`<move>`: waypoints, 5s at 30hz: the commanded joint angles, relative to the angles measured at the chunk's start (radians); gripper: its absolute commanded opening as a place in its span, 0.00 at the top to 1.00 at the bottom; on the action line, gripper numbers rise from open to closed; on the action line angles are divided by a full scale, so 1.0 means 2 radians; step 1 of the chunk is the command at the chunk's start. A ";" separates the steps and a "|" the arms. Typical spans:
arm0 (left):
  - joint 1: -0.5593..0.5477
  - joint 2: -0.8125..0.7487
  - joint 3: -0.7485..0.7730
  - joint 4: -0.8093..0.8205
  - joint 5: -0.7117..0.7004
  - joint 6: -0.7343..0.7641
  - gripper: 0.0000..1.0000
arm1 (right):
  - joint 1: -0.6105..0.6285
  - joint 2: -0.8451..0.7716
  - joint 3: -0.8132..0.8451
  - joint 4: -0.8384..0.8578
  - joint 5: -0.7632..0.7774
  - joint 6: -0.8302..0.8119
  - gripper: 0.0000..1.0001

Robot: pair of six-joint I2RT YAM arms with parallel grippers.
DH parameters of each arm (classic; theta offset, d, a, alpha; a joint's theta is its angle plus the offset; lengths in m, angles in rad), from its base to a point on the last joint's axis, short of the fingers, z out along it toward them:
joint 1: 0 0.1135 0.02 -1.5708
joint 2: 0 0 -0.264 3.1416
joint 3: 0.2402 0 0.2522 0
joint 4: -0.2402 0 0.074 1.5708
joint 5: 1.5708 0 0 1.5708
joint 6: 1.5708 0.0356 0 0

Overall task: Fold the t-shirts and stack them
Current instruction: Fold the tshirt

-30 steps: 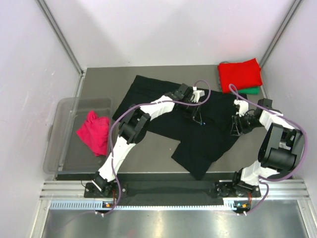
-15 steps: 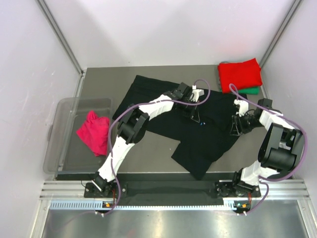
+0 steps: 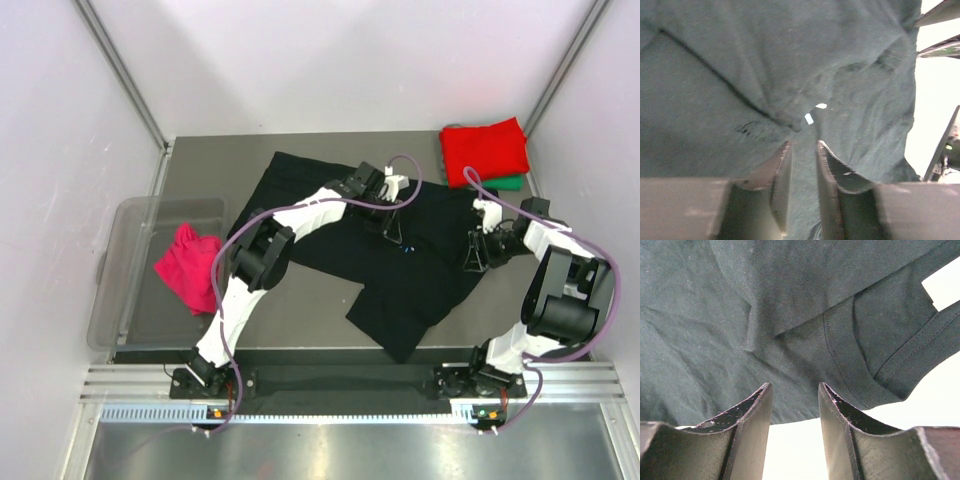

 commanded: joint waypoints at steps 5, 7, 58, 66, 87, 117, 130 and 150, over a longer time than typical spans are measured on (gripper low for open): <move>0.002 -0.001 0.033 -0.026 -0.026 0.014 0.62 | -0.004 0.001 0.021 0.008 -0.019 0.003 0.58; 0.001 0.006 0.039 -0.025 -0.027 0.014 0.62 | -0.005 0.003 0.021 0.008 -0.020 0.003 0.57; -0.014 -0.013 0.028 -0.028 -0.019 0.022 1.00 | -0.005 0.007 0.020 0.017 -0.020 0.011 0.58; -0.017 0.009 0.055 -0.039 -0.033 0.018 0.62 | -0.005 0.011 0.022 0.017 -0.021 0.012 0.58; -0.053 0.039 0.094 -0.078 -0.156 0.047 0.66 | -0.004 0.014 0.025 0.014 -0.022 0.011 0.58; -0.070 0.042 0.099 -0.099 -0.263 0.080 0.61 | -0.004 0.015 0.026 0.008 -0.028 0.004 0.59; -0.074 0.046 0.099 -0.105 -0.294 0.099 0.92 | -0.004 0.018 0.029 0.004 -0.030 0.002 0.59; -0.075 0.000 0.102 -0.115 -0.299 0.126 1.00 | -0.005 0.021 0.031 0.005 -0.028 0.004 0.59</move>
